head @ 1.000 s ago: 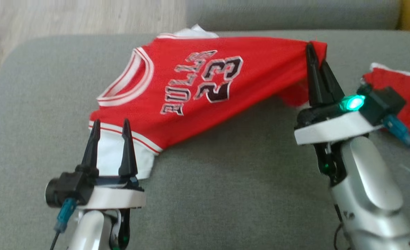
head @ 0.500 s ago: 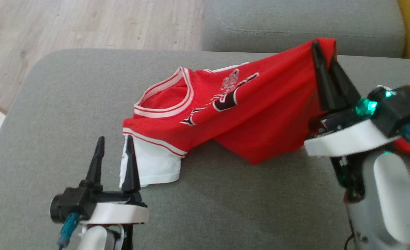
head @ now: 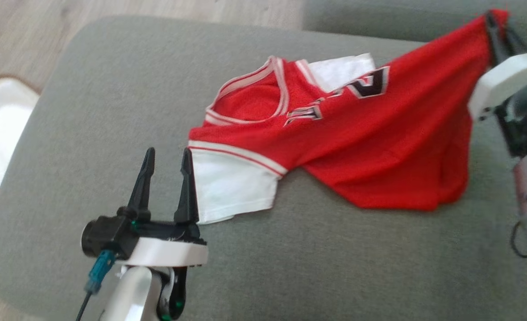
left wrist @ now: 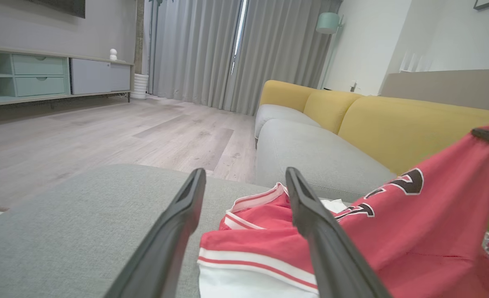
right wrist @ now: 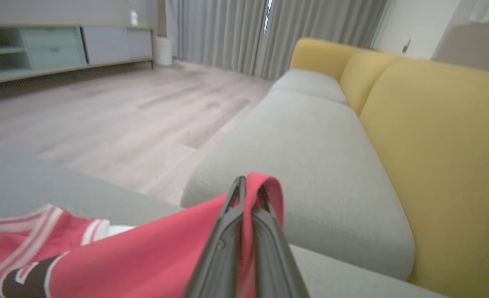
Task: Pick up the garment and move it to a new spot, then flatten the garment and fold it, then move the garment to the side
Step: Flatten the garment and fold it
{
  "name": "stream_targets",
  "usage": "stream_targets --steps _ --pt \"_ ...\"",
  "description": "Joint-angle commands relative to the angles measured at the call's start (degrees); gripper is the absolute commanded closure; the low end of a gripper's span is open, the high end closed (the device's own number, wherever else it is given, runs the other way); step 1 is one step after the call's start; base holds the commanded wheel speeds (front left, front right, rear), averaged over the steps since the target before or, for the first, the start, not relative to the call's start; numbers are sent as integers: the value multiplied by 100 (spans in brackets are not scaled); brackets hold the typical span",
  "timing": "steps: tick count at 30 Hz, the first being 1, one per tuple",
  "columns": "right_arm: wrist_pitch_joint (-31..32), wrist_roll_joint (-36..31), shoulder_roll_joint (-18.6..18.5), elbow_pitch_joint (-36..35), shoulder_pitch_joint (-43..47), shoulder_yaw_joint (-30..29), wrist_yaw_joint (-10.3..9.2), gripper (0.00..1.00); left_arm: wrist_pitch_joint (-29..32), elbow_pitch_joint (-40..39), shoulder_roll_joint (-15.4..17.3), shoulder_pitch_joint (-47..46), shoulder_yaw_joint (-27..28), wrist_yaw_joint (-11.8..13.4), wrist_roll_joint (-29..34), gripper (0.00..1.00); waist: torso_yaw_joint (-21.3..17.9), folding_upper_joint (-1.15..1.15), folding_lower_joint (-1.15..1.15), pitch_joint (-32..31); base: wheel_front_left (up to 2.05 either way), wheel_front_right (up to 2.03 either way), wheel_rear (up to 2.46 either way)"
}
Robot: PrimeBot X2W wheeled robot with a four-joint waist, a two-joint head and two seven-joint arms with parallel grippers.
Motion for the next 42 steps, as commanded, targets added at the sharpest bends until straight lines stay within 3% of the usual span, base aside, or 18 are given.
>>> stream_targets --steps 1,4,5,6,14,21,26,31,36,42 --pt "-70 -99 -108 120 -338 -14 -5 100 -36 -153 32 -240 106 30 -49 0 257 0 -1 230 0 0 0" --pt "-206 -286 -305 1003 -670 -223 -5 100 -36 -138 32 -328 -5 59 -141 0 418 0 -1 361 0 0 0" --pt "-246 -301 -319 1266 -755 -217 -5 95 -36 -132 32 -349 -36 69 -167 0 459 0 -1 395 0 0 0" --pt "-268 -287 -338 1526 -839 -235 -5 0 -36 -127 32 -366 -60 80 -187 0 490 0 -1 425 0 0 0" --pt "-596 -321 -240 2709 -1143 -41 -5 0 -36 -111 32 -403 -15 153 -200 0 337 0 -1 407 0 0 0" --pt "-1443 -67 167 2571 -967 4 -5 0 -36 -128 32 -355 139 128 -56 0 -172 0 -1 154 0 0 0" --pt "-1981 445 665 1727 -383 -43 -5 0 -36 -133 32 -224 301 107 45 0 -639 0 -1 -49 0 0 0" --pt "-2125 800 1005 293 801 38 -5 0 -36 -107 32 -83 427 54 133 0 -1063 0 -1 -171 0 0 0" --pt "-2151 1077 1123 -1104 2338 73 -5 0 -36 -27 32 -72 525 -15 172 0 -1337 0 -1 -206 0 0 0" --pt "-2153 1258 1129 -1606 3056 223 -5 0 -36 126 32 -15 570 -72 159 0 -1439 0 -1 -250 0 0 0"
